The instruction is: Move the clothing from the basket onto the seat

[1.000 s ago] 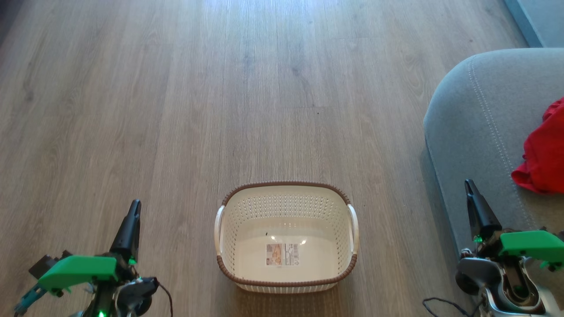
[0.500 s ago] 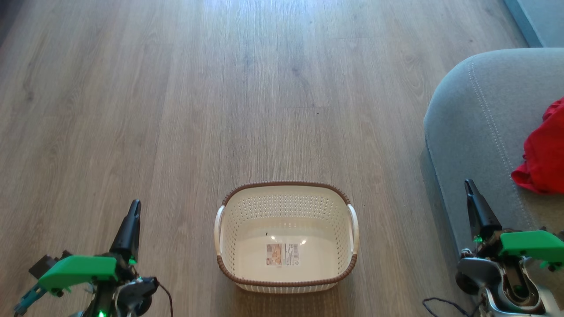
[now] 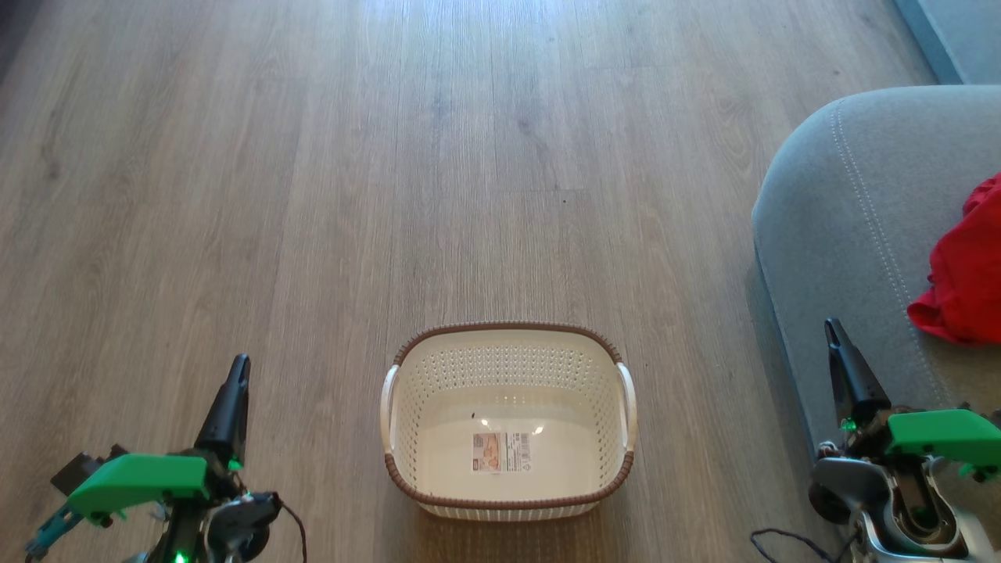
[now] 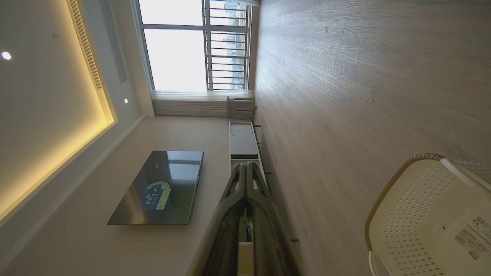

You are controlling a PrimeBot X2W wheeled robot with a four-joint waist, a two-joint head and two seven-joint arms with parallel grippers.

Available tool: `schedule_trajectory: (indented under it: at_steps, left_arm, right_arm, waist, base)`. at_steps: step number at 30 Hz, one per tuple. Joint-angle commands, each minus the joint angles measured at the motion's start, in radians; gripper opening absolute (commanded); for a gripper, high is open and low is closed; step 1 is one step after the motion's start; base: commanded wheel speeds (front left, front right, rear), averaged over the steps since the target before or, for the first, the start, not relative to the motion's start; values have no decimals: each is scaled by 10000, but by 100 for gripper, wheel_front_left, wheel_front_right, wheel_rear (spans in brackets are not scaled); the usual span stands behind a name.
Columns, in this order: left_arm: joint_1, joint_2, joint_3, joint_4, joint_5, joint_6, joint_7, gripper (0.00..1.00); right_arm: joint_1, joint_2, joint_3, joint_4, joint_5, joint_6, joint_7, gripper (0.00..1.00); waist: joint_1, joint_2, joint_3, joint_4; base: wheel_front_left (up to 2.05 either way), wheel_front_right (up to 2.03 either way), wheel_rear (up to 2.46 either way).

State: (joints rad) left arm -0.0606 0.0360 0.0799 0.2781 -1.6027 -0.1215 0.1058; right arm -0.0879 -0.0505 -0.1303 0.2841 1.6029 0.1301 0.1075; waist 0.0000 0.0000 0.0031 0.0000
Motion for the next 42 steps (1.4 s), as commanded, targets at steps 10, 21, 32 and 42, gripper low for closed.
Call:
schedule_trajectory:
  at_steps: [10,21,32,42]
  left_arm:
    - [-474,143,339,-329,-59,-92,75,0]
    - [-474,143,339,-329,-59,-92,74,0]
    - [-474,143,339,-329,-59,-92,74,0]
    - [-474,143,339,-329,-59,-92,74,0]
  right_arm:
    - [-201,-2,161,-393,53,6,61,0]
    - [-201,-1,159,-393,52,6,62,0]
    - [-201,0,158,-393,51,6,63,0]
    - [-201,0,157,-393,50,6,63,0]
  waist:
    - [0,0,0,0]
    - [0,0,0,0]
    - [0,0,0,0]
    - [0,0,0,0]
  base:
    - [0,0,0]
    - [0,0,0]
    - [0,0,0]
    - [0,0,0]
